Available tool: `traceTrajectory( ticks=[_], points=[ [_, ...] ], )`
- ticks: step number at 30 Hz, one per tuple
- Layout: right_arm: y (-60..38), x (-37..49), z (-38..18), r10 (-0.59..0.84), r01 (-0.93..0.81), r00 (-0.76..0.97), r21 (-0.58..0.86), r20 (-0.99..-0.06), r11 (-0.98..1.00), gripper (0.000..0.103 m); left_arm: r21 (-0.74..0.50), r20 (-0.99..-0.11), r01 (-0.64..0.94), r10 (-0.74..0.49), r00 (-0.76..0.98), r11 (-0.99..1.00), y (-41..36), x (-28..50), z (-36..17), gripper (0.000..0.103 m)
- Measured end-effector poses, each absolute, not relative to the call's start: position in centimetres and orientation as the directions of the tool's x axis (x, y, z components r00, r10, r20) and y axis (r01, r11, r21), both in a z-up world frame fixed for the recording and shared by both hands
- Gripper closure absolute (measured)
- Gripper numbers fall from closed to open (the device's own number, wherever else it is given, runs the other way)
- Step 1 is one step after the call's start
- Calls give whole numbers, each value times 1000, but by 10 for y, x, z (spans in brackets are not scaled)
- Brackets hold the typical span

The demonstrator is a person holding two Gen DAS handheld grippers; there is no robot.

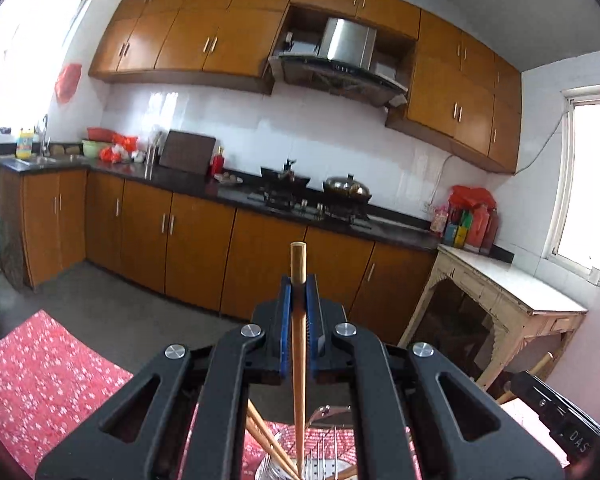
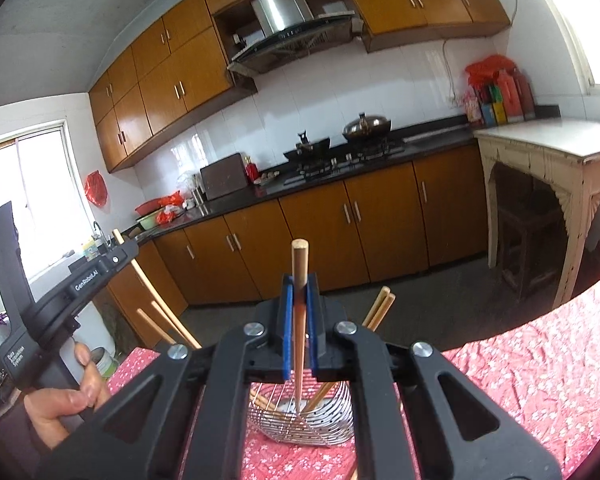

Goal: Organize utensils
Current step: 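Lower the left tool's chopstick into the holder and open it while the right tool releases its own, then move both open tools back over the remaining chopsticks on the cloth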

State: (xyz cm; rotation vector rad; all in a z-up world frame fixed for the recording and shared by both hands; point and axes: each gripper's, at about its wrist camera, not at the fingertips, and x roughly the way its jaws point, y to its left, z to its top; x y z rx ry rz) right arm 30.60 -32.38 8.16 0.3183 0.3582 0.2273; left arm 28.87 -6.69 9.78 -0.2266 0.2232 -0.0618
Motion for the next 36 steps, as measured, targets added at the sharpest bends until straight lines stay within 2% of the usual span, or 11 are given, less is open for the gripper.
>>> traceTrajectory(
  ticks=[10,13,16,17,18,19,20,21,30,36],
  points=[
    [-327,340,43,296,-110,865,422,-405,900,95,-216,-355,27,-104,929,976,-68,310,69,96],
    [-328,342,39,279,-92,863,413,-421,906,91,-218,-379,20,-104,920,976,-65,311,65,96],
    [-333,337,40,263,-81,871,407,-416,910,87,-214,-382,15,-98,919,977,-61,309,67,95],
    [-335,333,41,253,-74,875,403,-412,912,80,-215,-381,12,-95,920,977,-59,307,68,93],
    [-337,331,43,241,-67,881,397,-407,915,73,-215,-380,9,-92,920,977,-58,306,70,88],
    [-339,329,44,228,-59,887,390,-403,919,72,-216,-377,4,-87,922,976,-56,304,72,83],
    [-341,325,46,218,-54,890,385,-399,922,71,-216,-370,-2,-80,926,976,-53,300,74,74],
    [-342,321,48,207,-48,895,376,-394,925,70,-214,-364,-6,-74,929,977,-52,298,76,71],
    [-352,282,51,153,-7,904,344,-399,939,69,-204,-345,-26,-47,937,979,-33,262,90,71],
    [-355,259,24,129,40,875,335,-466,941,69,-169,-366,-47,-18,930,984,-14,228,76,71]
  ],
)
